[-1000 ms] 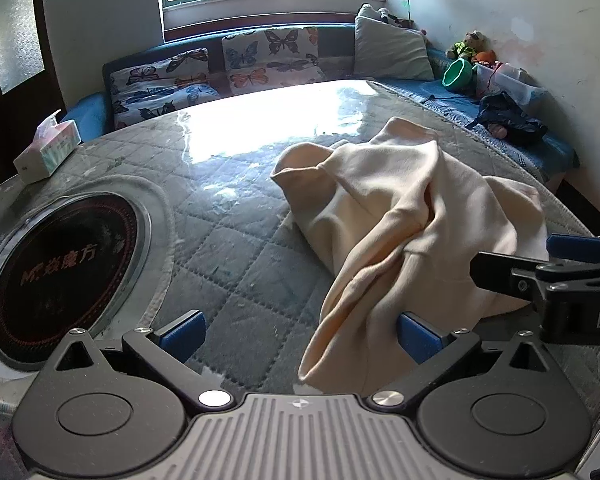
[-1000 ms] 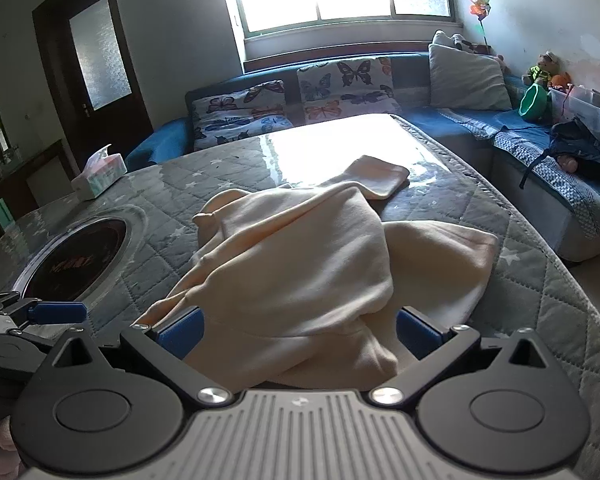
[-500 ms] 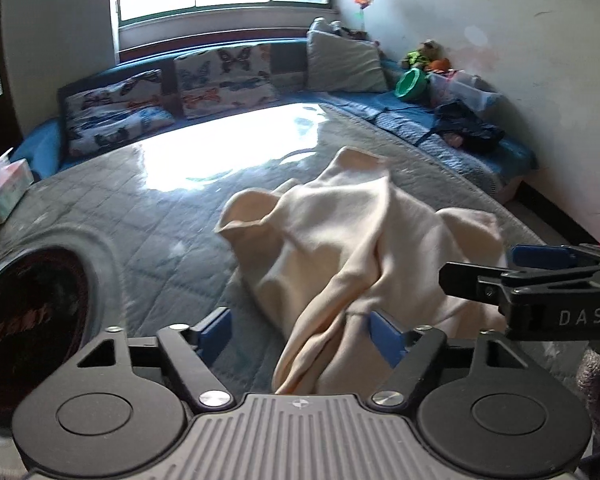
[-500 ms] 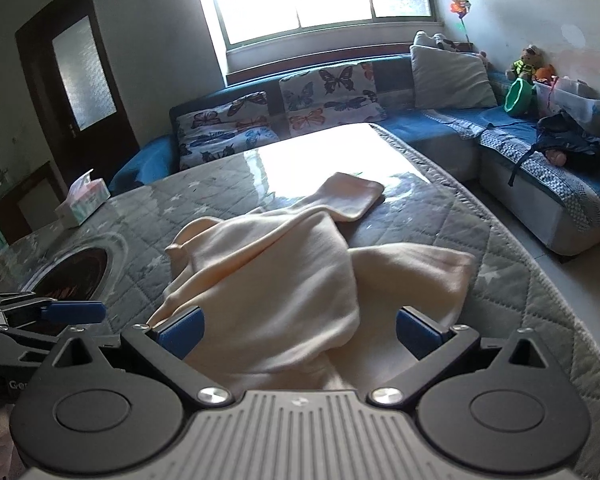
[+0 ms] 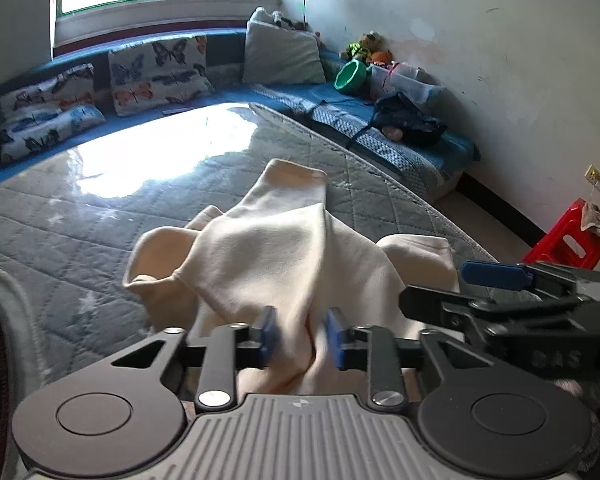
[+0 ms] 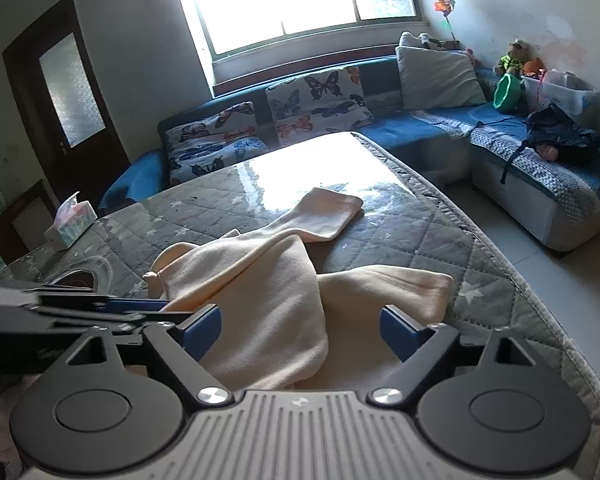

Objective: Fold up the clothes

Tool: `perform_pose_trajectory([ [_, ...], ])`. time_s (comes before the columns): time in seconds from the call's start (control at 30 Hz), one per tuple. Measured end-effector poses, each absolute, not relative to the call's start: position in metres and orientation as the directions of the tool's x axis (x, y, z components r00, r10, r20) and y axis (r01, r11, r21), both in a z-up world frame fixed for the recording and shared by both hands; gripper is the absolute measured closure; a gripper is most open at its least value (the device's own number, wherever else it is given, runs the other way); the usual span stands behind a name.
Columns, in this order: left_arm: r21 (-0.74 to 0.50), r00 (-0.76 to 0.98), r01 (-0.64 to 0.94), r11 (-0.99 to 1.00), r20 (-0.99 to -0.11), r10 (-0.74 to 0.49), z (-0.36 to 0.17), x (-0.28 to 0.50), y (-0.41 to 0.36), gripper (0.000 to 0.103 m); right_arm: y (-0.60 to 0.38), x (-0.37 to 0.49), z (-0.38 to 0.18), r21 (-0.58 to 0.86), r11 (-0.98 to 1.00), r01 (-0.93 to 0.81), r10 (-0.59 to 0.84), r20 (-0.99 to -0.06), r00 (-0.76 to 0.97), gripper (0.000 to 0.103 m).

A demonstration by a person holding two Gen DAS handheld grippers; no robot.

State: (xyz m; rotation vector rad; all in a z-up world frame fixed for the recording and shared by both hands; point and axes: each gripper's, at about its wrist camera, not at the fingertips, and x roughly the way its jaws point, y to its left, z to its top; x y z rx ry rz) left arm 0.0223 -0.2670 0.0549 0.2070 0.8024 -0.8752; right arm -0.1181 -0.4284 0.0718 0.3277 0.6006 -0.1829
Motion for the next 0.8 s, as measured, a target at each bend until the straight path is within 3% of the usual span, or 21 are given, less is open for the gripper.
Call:
perform_pose_trajectory([
  [0.07, -0.183, 0.35, 0.75, 0.635, -0.705, -0.617, 0.051, 0.032, -0.269, 0.091, -0.429, -0.117, 0.073, 0.247, 0.935, 0.253, -0.067, -0.577, 0.814, 0.018],
  [0.13, -0.218, 0.331, 0.747, 0.628, -0.697, -0.636, 0.048, 0.037, -0.264, 0.095, -0.43, -0.115, 0.074, 0.248, 0.937, 0.246, -0.062, -0.574, 0.816, 0.019],
  [0.3, -0.331, 0.308, 0.709, 0.623, -0.649, -0.696, 0.054, 0.046, -0.237, 0.097, -0.428, -0.108, 0.076, 0.239, 0.947, 0.215, -0.044, -0.567, 0.822, 0.022],
  [0.57, -0.401, 0.318, 0.674, 0.621, -0.601, -0.733, 0.067, 0.047, -0.208, 0.097, -0.415, -0.087, 0.08, 0.215, 0.965, 0.148, 0.002, -0.572, 0.82, 0.025],
  [0.8, -0.367, 0.312, 0.707, 0.605, -0.605, -0.732, 0.071, 0.049, -0.213, 0.095, -0.415, -0.066, 0.073, 0.213, 0.968, 0.136, 0.016, -0.591, 0.806, 0.034],
])
